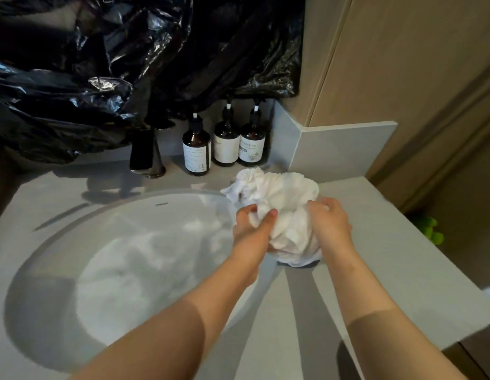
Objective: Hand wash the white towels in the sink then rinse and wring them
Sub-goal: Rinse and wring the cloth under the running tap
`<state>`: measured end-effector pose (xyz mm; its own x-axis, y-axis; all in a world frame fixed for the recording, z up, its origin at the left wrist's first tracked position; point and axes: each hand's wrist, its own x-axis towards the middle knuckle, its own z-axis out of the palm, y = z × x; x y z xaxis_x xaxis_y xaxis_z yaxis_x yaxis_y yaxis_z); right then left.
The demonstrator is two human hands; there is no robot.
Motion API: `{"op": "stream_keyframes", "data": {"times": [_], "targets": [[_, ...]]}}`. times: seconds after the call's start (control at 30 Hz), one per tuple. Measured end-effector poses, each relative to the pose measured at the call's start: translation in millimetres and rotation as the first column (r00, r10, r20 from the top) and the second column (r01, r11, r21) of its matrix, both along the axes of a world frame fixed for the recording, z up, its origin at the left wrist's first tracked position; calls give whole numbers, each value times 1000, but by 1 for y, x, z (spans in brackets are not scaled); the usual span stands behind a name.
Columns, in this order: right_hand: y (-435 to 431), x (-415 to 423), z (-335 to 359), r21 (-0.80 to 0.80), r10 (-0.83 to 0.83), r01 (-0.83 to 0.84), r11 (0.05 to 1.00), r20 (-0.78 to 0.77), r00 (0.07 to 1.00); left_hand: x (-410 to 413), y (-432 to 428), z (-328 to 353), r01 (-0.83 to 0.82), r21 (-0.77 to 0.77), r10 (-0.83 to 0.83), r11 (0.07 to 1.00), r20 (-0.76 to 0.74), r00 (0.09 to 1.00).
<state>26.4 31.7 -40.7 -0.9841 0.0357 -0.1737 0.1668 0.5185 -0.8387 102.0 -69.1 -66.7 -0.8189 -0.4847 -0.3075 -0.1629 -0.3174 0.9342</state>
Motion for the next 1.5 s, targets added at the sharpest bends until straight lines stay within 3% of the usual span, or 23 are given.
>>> {"op": "stream_keyframes", "data": {"times": [0.07, 0.17, 0.27, 0.33, 0.43, 0.5, 0.6, 0.63, 0.73, 0.8, 0.9, 1.03, 1.1, 1.23, 1.33, 1.5], "targets": [[2, 4, -7, 180, 62, -62, 982, 6, 998, -3, 5, -3, 40, -164, -24, 986, 98, 995], [-3, 8, -10, 313, 93, -64, 948, -78, 993, -4, -4, -3, 121, -322, -67, 939, 173, 983], [-11, 11, -12, 449, 209, -72, 891, -262, 942, 1, -25, -6, 199, -504, -121, 841, 183, 976], [-21, 18, -10, 470, 320, -102, 877, -410, 854, 8, -41, -4, 208, -631, -125, 748, 175, 977], [-50, 32, -4, 459, 455, -191, 868, -579, 677, 23, -70, 1, 246, -843, -75, 478, 240, 968], [-74, 44, -5, 483, 544, -276, 831, -600, 587, 40, -88, 3, 248, -922, -2, 299, 259, 966], [-105, 57, -18, 540, 687, -430, 724, -503, 524, 64, -118, -3, 233, -972, 85, 20, 234, 968], [-115, 61, -22, 592, 758, -485, 644, -405, 512, 73, -126, -4, 350, -937, 119, -13, 346, 931], [-136, 71, -49, 686, 896, -626, 370, -86, 436, 101, -149, -22, 565, -825, 206, -5, 552, 808], [-147, 79, -64, 700, 913, -656, 280, 16, 407, 117, -160, -33, 637, -771, 221, 5, 622, 751], [-165, 85, -87, 718, 925, -689, 100, 188, 331, 135, -175, -51, 698, -715, 213, 43, 689, 693], [-176, 89, -117, 704, 902, -691, -165, 391, 183, 149, -185, -70, 703, -703, 165, 103, 709, 685], [-180, 91, -131, 670, 882, -708, -223, 447, 146, 147, -188, -75, 700, -702, 169, 127, 711, 683], [-189, 92, -140, 577, 769, -760, -299, 617, 167, 141, -190, -77, 648, -737, 176, 192, 675, 716], [-193, 89, -143, 559, 711, -721, -409, 691, 132, 142, -191, -83, 593, -768, 168, 241, 635, 754], [-194, 84, -146, 557, 742, -777, -295, 646, 182, 139, -187, -85, 557, -765, 122, 322, 617, 777]]}}
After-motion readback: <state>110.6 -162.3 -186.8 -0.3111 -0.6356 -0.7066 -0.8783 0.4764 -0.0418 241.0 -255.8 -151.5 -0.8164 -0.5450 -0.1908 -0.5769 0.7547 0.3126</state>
